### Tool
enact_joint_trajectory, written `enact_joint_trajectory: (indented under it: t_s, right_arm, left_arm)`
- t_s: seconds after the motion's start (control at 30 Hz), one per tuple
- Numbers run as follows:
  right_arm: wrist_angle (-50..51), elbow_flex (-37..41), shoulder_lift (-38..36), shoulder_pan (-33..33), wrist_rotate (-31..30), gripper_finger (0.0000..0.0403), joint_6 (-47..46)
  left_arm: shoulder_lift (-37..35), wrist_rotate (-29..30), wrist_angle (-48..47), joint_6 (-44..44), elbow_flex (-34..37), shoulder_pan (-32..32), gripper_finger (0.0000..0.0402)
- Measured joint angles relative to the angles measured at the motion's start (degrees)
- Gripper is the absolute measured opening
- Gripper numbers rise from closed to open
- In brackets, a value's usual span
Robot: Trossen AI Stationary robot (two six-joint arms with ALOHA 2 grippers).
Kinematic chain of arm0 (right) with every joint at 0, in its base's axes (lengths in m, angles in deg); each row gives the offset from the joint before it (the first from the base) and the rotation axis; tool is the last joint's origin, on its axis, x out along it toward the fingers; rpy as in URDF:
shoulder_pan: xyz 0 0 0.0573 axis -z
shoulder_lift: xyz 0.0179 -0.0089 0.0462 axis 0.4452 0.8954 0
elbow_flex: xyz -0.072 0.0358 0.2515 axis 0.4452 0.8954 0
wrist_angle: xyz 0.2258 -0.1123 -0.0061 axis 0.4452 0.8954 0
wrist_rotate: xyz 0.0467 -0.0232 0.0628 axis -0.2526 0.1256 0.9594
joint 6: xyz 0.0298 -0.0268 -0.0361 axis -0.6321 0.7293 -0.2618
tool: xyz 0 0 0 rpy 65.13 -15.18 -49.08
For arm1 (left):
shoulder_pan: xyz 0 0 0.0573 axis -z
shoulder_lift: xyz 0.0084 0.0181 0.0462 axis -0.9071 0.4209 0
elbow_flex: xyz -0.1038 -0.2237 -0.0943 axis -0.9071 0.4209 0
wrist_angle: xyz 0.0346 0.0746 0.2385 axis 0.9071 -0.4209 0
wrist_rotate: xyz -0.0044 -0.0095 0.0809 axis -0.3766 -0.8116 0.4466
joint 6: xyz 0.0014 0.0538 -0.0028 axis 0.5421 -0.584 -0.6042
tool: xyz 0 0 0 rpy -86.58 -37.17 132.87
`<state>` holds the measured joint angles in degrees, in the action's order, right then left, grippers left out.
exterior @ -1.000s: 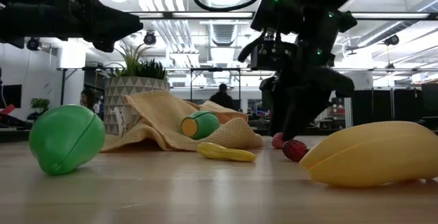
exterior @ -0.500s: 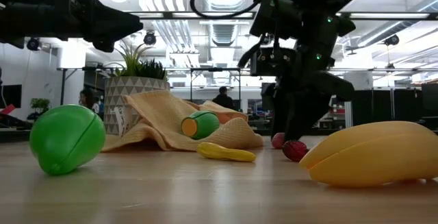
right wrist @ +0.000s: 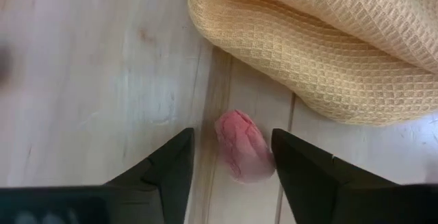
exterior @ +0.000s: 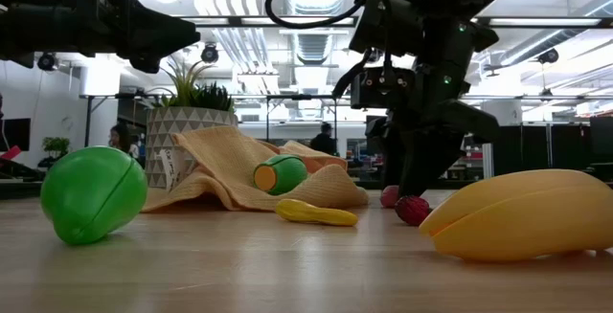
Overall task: Pick and placing Produce into tupperware
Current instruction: Put the apricot into the blue bin
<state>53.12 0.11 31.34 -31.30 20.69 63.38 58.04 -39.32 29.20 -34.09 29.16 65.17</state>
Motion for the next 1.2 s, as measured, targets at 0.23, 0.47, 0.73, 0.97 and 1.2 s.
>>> enact_joint_trajectory:
  t_s: [0.23, 0.47, 0.73, 0.97, 1.2]
  right_arm:
    - [0.0, 0.0, 0.0, 0.0, 0.0, 0.0121, 0.0]
    - [2.1, -0.5, -0.2, 0.0, -0.7, 0.006, 0.5]
    - [14.1, -6.6, -3.2, 0.0, -0.8, 0.0051, 2.0]
    - [25.5, -12.9, -8.4, -1.2, 3.9, 0.0051, -1.8]
    - [28.4, -13.3, -17.6, -5.4, 9.9, 0.0052, -7.2]
  left_arm:
    - [0.0, 0.0, 0.0, 0.0, 0.0, 0.0, 0.0121]
    - [0.0, 0.0, 0.0, 0.0, 0.0, 0.0, 0.0121]
    - [0.0, 0.0, 0.0, 0.0, 0.0, 0.0, 0.0121]
    - [0.0, 0.0, -0.1, 0.0, 0.0, 0.0, 0.0121]
    - [0.0, 0.0, -0.5, 0.0, 0.0, 0.0, 0.0121]
